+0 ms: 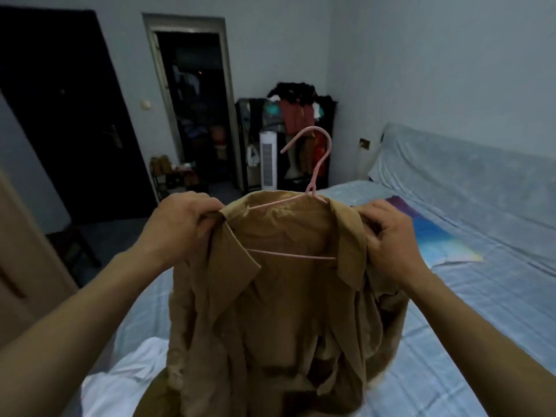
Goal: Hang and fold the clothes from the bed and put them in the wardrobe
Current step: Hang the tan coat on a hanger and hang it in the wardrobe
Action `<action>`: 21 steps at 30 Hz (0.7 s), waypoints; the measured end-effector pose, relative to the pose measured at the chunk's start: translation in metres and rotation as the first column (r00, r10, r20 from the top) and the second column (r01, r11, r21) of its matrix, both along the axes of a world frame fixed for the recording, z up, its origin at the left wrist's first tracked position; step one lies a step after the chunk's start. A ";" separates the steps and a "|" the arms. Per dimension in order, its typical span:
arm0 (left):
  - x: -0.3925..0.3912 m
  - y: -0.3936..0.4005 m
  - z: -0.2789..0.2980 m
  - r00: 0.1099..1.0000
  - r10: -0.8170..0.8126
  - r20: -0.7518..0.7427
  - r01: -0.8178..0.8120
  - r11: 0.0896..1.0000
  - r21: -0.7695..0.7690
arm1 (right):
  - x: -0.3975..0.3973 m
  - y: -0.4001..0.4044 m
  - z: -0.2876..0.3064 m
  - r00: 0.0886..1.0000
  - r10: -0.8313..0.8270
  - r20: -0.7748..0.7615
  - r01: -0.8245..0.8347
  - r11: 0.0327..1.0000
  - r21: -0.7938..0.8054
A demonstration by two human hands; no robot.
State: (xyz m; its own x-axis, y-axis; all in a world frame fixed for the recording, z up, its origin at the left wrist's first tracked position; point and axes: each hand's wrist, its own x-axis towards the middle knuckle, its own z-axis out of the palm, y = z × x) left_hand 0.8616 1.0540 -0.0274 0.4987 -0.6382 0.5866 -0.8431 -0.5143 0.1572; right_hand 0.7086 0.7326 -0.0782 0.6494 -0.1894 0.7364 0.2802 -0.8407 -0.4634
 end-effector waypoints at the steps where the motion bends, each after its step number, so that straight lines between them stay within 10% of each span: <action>1: -0.012 0.003 0.007 1.000 0.018 0.010 -0.018 0.999 0.042 | -0.007 0.000 0.005 1.000 0.022 0.001 -0.022 1.000 -0.012; 7: -0.095 0.027 0.020 0.979 0.177 0.104 -0.199 0.943 0.266 | -0.044 0.009 0.015 0.989 0.149 0.012 -0.148 0.987 -0.066; 21: -0.259 0.101 0.024 0.900 0.406 0.156 -0.390 0.913 -0.122 | -0.089 0.149 0.037 0.917 0.381 0.123 -0.370 0.924 -0.099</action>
State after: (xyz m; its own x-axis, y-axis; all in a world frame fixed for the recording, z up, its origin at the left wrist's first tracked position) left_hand 0.6028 1.1553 -0.0033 0.5858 -0.3510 0.7305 -0.5885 -0.8040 0.0856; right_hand 0.6192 0.8818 -0.0408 0.5542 0.1055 0.8257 0.6381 -0.6908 -0.3400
